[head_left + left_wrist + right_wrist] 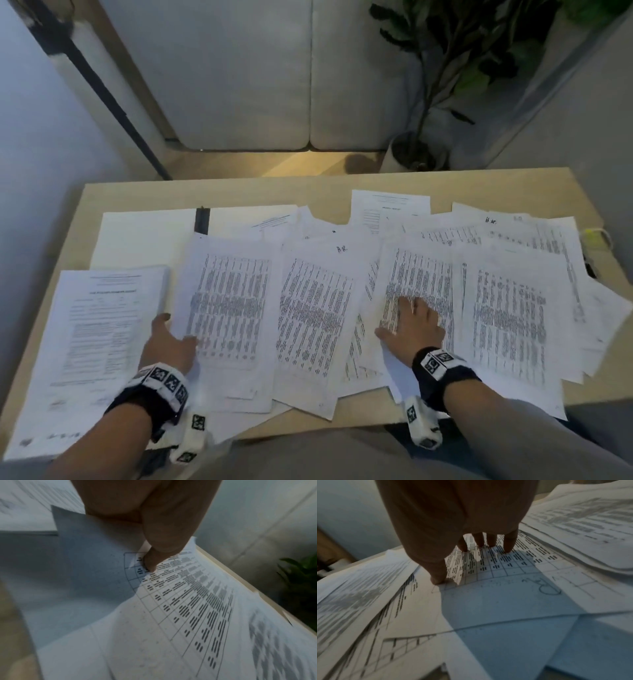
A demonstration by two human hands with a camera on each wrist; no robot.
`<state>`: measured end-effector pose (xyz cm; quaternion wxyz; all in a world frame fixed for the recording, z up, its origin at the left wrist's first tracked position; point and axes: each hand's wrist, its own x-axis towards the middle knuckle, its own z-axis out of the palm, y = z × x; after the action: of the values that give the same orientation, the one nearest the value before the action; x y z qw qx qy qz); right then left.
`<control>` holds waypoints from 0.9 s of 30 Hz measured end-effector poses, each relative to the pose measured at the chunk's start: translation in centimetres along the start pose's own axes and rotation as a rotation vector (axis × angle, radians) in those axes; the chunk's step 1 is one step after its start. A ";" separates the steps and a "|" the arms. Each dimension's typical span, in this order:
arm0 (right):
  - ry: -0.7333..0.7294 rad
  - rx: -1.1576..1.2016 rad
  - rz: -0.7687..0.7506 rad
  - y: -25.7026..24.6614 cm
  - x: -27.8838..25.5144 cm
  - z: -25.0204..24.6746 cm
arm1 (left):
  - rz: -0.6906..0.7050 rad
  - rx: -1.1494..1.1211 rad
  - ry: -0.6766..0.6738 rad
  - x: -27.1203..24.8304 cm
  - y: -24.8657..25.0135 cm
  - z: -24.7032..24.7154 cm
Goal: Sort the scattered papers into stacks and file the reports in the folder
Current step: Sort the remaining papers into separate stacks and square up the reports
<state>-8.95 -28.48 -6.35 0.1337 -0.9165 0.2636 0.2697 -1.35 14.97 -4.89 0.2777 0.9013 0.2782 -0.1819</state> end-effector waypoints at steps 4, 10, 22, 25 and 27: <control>-0.009 -0.018 -0.176 1.8 0.6 -0.4 | 0.038 0.102 0.094 -1.5 1.5 -2.5; 0.150 0.362 -0.255 6.2 3.5 -3.4 | 0.115 -0.061 0.267 -5.0 6.9 -8.7; 0.298 0.394 0.370 15.9 6.8 -6.0 | 0.167 0.193 -0.173 -8.0 12.0 7.7; 0.287 0.481 0.546 20.0 7.3 -6.9 | 0.119 0.476 -0.074 -7.4 11.5 9.9; 0.220 0.478 0.593 22.3 7.4 -7.4 | 0.077 0.480 -0.067 -7.2 11.0 10.2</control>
<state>-12.93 -52.82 -6.82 0.2308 -0.7669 0.5850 0.1280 -2.07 -1.66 -4.93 0.0714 0.9449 0.1830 -0.2620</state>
